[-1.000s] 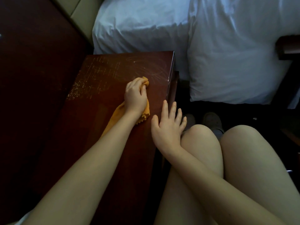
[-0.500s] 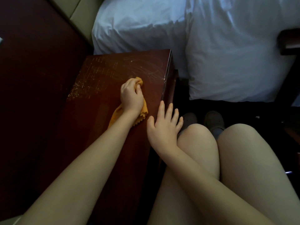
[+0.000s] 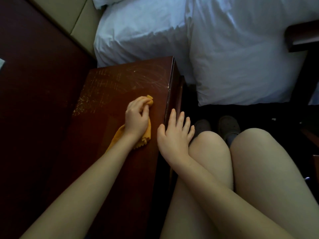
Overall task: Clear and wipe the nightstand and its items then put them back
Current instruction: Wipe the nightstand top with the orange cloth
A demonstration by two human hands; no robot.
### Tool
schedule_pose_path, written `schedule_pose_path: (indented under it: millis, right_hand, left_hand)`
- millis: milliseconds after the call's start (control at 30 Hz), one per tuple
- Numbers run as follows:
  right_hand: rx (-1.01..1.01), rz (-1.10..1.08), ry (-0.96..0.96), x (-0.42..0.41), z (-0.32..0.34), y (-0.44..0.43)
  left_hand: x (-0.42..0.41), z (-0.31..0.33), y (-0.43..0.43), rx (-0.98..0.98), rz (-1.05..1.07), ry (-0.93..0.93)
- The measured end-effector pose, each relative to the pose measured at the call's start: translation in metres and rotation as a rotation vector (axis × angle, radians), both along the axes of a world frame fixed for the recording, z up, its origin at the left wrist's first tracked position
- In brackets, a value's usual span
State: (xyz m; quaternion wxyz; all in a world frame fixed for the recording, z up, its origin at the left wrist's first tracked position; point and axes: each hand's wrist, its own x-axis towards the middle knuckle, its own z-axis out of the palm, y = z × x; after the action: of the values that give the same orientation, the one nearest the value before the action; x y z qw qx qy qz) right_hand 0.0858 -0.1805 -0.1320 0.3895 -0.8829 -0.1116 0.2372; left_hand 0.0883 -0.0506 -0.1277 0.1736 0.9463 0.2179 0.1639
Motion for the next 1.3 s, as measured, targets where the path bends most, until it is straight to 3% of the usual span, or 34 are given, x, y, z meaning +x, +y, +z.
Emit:
schedule_pose_path:
  millis: [100,167,400,500,767,1067,1300]
  right_hand:
    - [0.005,0.003,0.015,0.001,0.001,-0.003]
    - [0.009,-0.007,0.035,0.002,0.003,-0.005]
    - [0.019,0.006,0.066,0.003,0.004,-0.004]
    - [0.037,0.006,0.078,0.003,0.003,-0.004]
    - [0.031,-0.014,0.086,0.007,0.003,-0.007]
    - [0.033,-0.019,0.099,0.005,0.005,-0.004]
    - [0.058,-0.026,0.111,0.007,0.005,-0.007]
  left_hand:
    - [0.024,-0.003,-0.002,-0.029,0.21,-0.041]
    - [0.036,-0.004,-0.006,-0.02,0.223,-0.051]
    - [0.017,0.002,-0.024,-0.008,-0.18,-0.022]
    - [0.001,0.002,-0.017,-0.005,-0.229,0.002]
    - [0.039,-0.003,-0.014,-0.023,0.176,-0.059]
    - [0.019,0.002,-0.025,-0.006,-0.261,-0.028]
    - [0.027,-0.003,-0.015,-0.01,0.026,-0.053]
